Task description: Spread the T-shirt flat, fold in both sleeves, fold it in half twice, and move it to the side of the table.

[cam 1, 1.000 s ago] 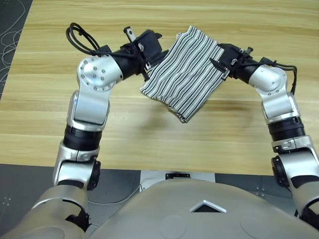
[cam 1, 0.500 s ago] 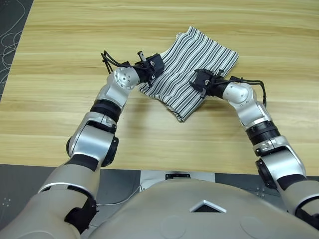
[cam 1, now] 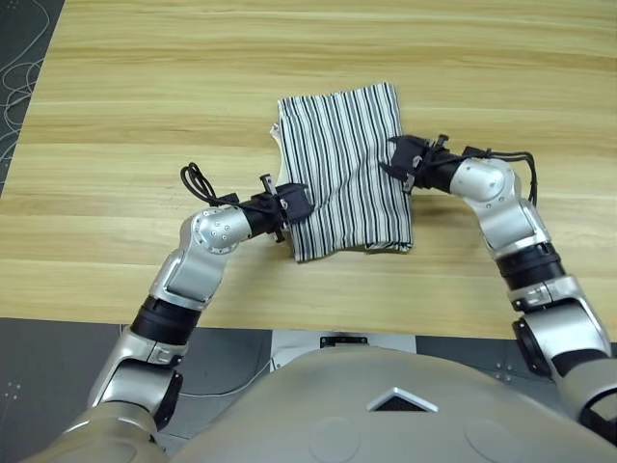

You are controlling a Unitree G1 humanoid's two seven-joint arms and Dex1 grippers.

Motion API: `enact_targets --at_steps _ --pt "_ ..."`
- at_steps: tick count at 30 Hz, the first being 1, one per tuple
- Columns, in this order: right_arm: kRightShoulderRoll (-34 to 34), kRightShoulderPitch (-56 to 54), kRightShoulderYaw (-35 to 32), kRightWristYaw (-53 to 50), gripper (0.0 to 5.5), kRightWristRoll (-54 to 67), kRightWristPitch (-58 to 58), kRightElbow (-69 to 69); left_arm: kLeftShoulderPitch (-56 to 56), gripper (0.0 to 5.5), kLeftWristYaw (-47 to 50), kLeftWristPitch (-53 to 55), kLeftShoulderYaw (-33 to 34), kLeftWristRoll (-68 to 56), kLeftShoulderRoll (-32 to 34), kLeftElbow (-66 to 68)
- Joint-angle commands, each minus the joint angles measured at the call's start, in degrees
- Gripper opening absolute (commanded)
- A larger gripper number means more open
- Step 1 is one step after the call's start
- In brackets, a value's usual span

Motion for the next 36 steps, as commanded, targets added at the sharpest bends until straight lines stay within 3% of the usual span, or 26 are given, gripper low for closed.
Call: enact_targets --at_steps 1,11,25,36 --pt "-4.0 10.0 0.1 3.6 2.05 1.5 5.5 -12.4 0.9 1.79 -1.5 3.4 -1.1 1.1 1.4 -2.1" --pt "-6.2 21.4 2.3 3.7 2.05 1.4 10.6 -22.6 -1.0 1.79 -2.5 4.6 -0.2 1.1 3.2 -2.4" --pt "-6.2 18.0 2.8 3.1 2.05 0.6 10.2 -20.2 9.3 1.79 -5.4 10.4 4.9 -4.0 8.6 -15.2" --pt "-7.5 17.9 1.9 6.2 2.05 5.9 4.4 -24.0 5.0 1.79 -6.6 14.1 8.1 -9.1 8.4 -17.7"
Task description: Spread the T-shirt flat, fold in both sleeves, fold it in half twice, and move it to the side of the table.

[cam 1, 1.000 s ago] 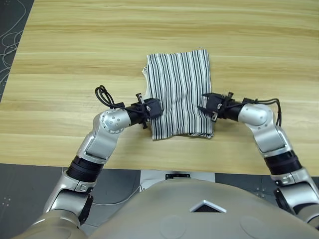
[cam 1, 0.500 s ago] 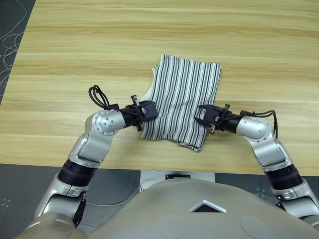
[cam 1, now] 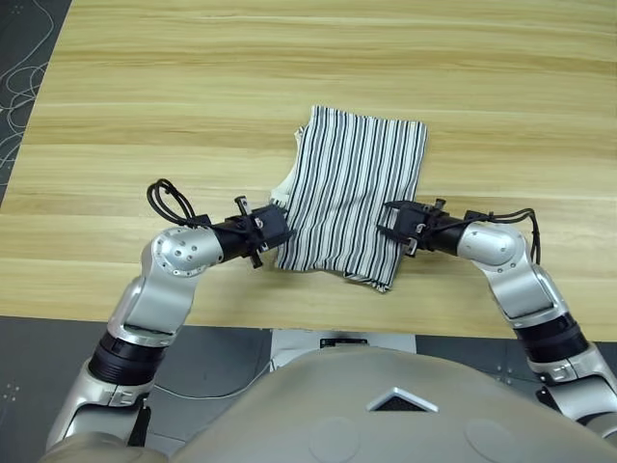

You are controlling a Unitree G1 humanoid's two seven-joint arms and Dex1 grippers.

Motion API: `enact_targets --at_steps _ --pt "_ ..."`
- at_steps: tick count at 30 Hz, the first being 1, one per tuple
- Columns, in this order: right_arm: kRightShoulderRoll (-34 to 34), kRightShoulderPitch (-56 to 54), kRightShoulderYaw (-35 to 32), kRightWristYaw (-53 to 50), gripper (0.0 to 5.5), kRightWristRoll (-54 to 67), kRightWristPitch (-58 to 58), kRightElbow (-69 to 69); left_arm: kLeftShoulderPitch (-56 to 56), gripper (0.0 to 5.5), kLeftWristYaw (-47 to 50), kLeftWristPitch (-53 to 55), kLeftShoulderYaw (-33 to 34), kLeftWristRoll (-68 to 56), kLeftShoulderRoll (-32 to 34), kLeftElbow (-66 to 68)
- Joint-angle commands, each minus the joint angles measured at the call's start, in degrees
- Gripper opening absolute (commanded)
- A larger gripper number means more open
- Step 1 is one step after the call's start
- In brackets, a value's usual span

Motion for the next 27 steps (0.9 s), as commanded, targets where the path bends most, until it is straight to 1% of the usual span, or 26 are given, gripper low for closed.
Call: enact_targets --at_steps 1,3,4,5,6,7,8,9,11,13,14,15,17,19,24,27 --pt "-1.5 0.9 -1.0 4.4 2.05 6.4 -4.4 -4.6 -1.4 1.79 -2.9 1.8 0.3 -3.3 1.2 -4.1" --pt "-1.4 0.6 -2.7 5.2 2.05 9.9 -6.6 -7.8 -1.3 1.79 -5.2 2.5 0.6 -6.3 2.0 -6.7" --pt "-1.1 -0.2 -5.1 4.8 2.05 12.3 -7.1 -8.9 -2.5 1.79 -6.5 1.5 1.7 -8.4 2.1 -6.6" --pt "-1.1 -1.0 -7.3 4.1 2.05 13.8 -8.0 -9.0 -4.3 1.79 -6.7 -0.3 3.0 -9.6 1.7 -5.0" --pt "-2.3 -1.4 -9.4 3.5 2.05 13.7 -11.5 -8.1 -6.6 1.79 -5.9 -5.6 3.9 -9.0 1.7 -0.9" --pt "-4.2 -1.5 -10.8 2.8 2.05 12.0 -16.9 -6.5 -8.8 1.79 -4.2 -12.7 4.1 -6.8 2.1 4.1" --pt "-7.9 -1.1 -11.8 0.5 2.05 6.5 -26.7 -3.1 -11.5 1.79 -1.1 -23.5 3.4 -2.6 3.4 12.1" --pt "-11.6 -0.6 -12.5 -1.8 2.09 1.1 -35.8 0.3 -13.7 1.98 1.4 -34.0 2.5 1.3 4.9 19.3" --pt "-19.5 0.6 -12.8 -7.7 2.42 -10.9 -53.2 7.2 -17.5 2.29 9.3 -55.3 -1.7 13.1 9.8 32.3" --pt "-24.1 1.2 -12.4 -13.9 2.72 -20.3 -63.2 12.0 -18.6 2.53 14.5 -68.9 -5.0 21.9 13.7 38.8" --pt "-25.3 1.6 -12.4 -16.6 3.03 -23.9 -66.6 13.3 -18.7 2.81 17.8 -74.2 -6.4 26.6 15.4 40.6" --pt "-26.0 2.0 -12.1 -18.6 3.23 -26.5 -69.1 14.1 -19.2 2.97 22.9 -78.4 -8.1 33.2 17.5 41.8" --pt "-26.7 2.7 -11.6 -21.8 3.60 -31.0 -72.9 14.5 -21.4 3.27 34.4 -83.7 -12.0 47.0 21.1 44.0" --pt "-27.3 2.7 -10.9 -25.0 4.02 -35.4 -74.5 15.8 -23.7 3.66 42.7 -85.0 -15.3 56.0 22.9 46.5" --pt "-26.7 1.3 -9.6 -31.2 4.02 -42.7 -76.6 17.4 -30.0 3.66 59.4 -88.3 -23.5 72.5 25.1 50.2" --pt "-26.1 1.3 -8.6 -33.7 4.02 -44.5 -76.9 17.2 -33.3 3.66 67.2 -89.2 -27.3 77.4 24.7 51.6"
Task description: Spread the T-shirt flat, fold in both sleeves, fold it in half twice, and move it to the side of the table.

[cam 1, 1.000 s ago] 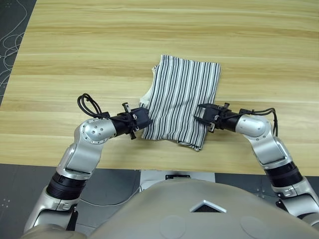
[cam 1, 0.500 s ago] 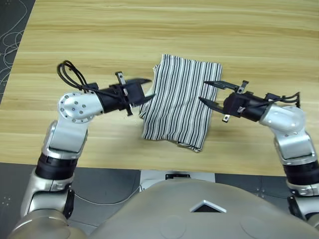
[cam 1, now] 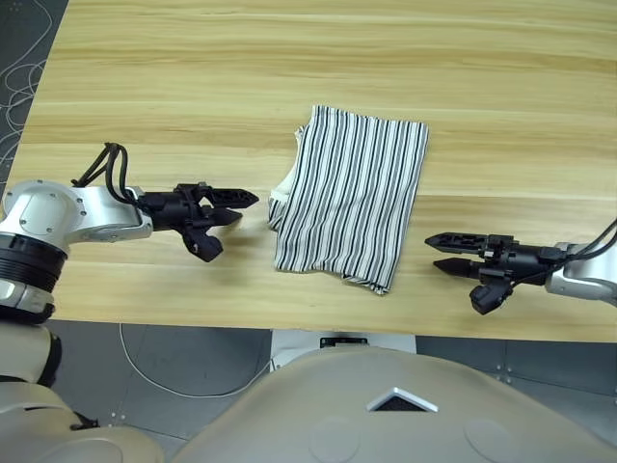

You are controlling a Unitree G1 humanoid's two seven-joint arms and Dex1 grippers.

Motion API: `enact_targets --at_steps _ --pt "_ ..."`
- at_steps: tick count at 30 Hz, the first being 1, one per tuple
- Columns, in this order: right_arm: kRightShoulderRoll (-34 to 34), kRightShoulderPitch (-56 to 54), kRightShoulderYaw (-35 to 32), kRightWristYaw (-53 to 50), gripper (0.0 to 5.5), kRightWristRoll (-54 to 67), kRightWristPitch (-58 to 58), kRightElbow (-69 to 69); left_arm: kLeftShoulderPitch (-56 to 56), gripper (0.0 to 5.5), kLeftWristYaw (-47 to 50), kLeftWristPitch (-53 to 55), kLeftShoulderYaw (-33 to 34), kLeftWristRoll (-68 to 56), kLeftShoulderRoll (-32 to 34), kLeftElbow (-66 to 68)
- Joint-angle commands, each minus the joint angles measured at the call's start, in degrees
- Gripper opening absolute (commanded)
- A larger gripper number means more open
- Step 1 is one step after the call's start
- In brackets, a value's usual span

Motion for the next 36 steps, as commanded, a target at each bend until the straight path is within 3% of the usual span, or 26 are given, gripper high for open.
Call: enact_targets --at_steps 1,7,17,28,30,36 --pt "-0.6 -0.1 2.3 -1.8 4.02 -4.2 -0.5 0.4 -2.9 3.66 8.7 -2.0 -6.6 8.0 -0.1 2.5" --pt "2.2 -2.8 6.3 -2.9 4.02 -5.6 1.1 0.1 -4.6 3.66 12.3 -5.6 -10.0 6.1 -2.7 1.1" --pt "7.1 -10.3 13.0 -3.2 4.02 -6.5 4.0 2.8 -6.3 3.66 2.5 -9.3 -9.1 -4.9 -10.1 1.0" --pt "13.0 -14.7 20.3 -5.9 4.02 -8.8 7.5 6.3 -6.1 3.66 0.4 -9.0 -9.1 -7.0 -13.1 3.1" --pt "12.8 -15.0 21.1 -6.1 3.76 -8.7 7.5 6.4 -6.3 3.68 -0.2 -9.2 -9.1 -7.2 -12.9 3.3" --pt "12.3 -15.6 22.4 -6.3 2.49 -8.0 7.7 6.7 -6.4 2.64 -1.5 -10.3 -8.6 -8.4 -12.9 3.7"
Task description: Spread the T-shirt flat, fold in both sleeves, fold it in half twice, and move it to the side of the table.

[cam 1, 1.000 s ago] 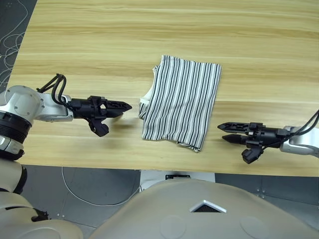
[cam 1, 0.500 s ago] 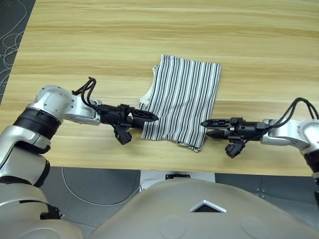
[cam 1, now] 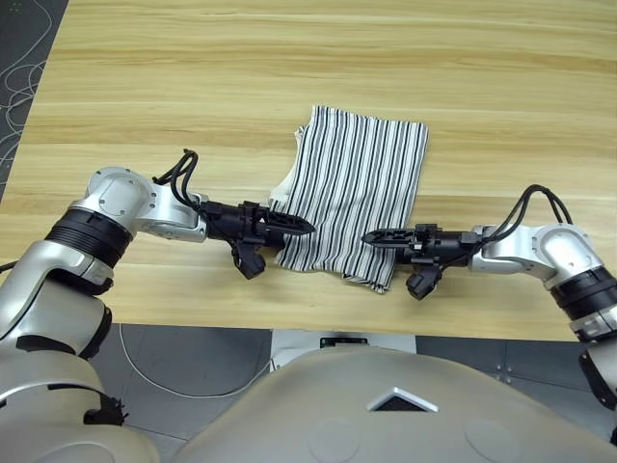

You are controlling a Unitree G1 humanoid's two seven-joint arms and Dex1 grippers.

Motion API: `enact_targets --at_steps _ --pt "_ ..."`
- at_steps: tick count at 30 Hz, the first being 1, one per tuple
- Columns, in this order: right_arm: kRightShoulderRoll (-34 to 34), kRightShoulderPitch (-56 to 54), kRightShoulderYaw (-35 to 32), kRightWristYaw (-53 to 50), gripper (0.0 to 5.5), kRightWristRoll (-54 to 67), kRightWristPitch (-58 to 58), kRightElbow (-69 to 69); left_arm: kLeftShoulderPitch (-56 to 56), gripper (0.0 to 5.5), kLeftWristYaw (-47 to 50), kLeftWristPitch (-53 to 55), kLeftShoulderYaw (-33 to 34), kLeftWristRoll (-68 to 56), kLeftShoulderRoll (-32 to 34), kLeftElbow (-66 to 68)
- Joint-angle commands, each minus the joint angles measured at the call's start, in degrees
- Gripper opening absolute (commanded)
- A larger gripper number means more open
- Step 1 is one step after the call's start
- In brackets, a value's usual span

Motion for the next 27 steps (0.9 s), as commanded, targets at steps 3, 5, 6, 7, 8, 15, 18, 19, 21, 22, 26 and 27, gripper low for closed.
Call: enact_targets --at_steps 3,5,6,7,8,15,18,19,21,22,26,27 --pt "-1.0 0.3 2.2 1.5 1.89 -2.2 0.7 0.9 -0.1 2.12 -2.5 -0.9 0.5 -0.8 -0.1 0.2" --pt "-1.0 0.3 2.3 1.4 1.54 -2.1 0.9 0.9 0.0 1.83 -2.9 -1.1 0.7 -1.2 -0.1 0.2" --pt "-1.0 0.2 2.5 1.4 1.33 -2.1 1.1 0.9 0.1 1.68 -3.2 -1.2 0.7 -1.5 -0.1 0.3" --pt "-1.0 0.1 2.5 1.3 1.20 -2.1 1.1 0.9 0.1 1.56 -3.5 -1.3 0.7 -1.7 -0.2 0.4" --pt "-0.9 0.0 2.6 1.3 0.97 -2.0 1.2 0.9 0.1 1.35 -3.8 -1.3 0.8 -1.9 -0.2 0.4" --pt "-0.9 0.0 2.5 2.6 0.10 0.4 1.4 0.8 0.5 0.19 -6.9 -2.5 1.2 -5.3 -0.5 1.2" --pt "-1.0 0.4 2.0 6.3 0.10 7.1 1.5 0.6 2.0 0.12 -13.9 -2.6 1.1 -16.7 -0.8 3.2" --pt "-1.2 0.5 1.8 8.5 0.10 10.6 1.9 0.4 2.5 0.12 -17.6 -1.9 0.4 -21.1 -0.6 3.8" --pt "-1.6 0.5 1.5 13.4 0.10 18.7 3.5 -0.6 4.1 0.12 -26.9 1.5 -1.4 -32.7 0.3 3.2" --pt "-1.7 0.4 1.4 16.1 0.10 22.8 4.5 -1.3 5.2 0.12 -32.0 4.2 -2.4 -38.9 1.2 1.4" --pt "-2.0 0.0 0.9 22.0 0.10 28.2 6.2 -2.2 9.1 0.12 -52.7 18.3 -4.4 -59.6 5.2 -8.5" --pt "-2.2 0.1 0.9 23.2 0.10 28.9 6.5 -2.3 9.9 0.12 -56.8 21.6 -4.3 -62.6 6.4 -11.0"
